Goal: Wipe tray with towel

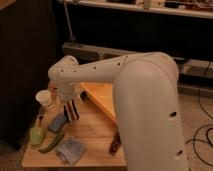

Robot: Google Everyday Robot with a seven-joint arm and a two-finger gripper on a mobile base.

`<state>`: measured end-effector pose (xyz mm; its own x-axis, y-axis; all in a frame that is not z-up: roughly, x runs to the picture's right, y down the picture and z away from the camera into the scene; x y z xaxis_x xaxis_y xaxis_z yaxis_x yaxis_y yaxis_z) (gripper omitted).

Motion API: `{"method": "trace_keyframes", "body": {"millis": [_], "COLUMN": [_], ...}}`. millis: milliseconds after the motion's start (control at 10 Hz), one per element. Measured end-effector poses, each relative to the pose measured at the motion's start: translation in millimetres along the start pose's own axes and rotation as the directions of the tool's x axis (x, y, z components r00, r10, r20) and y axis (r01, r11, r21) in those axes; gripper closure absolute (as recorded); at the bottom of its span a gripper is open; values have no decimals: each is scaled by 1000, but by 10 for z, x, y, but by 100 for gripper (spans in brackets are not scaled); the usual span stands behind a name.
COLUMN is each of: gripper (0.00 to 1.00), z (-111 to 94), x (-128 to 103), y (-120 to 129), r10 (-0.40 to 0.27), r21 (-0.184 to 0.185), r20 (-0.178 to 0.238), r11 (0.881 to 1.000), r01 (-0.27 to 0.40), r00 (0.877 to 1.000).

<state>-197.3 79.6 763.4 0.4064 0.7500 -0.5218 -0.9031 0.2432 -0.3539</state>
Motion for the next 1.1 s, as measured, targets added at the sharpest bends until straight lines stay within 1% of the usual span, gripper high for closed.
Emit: {"method": "trace_keyframes", "body": {"millis": [800, 900, 1100], "gripper": [29, 29, 29], "z": [-10, -51, -172], "x": [0, 43, 326], "y": [2, 6, 52], "r10": [-2, -15, -50], "r21": [2, 10, 0], "r20": [1, 6, 31], "r11": [1000, 1000, 999], "r01": [2, 15, 50], "r00": [1000, 1000, 998]}}
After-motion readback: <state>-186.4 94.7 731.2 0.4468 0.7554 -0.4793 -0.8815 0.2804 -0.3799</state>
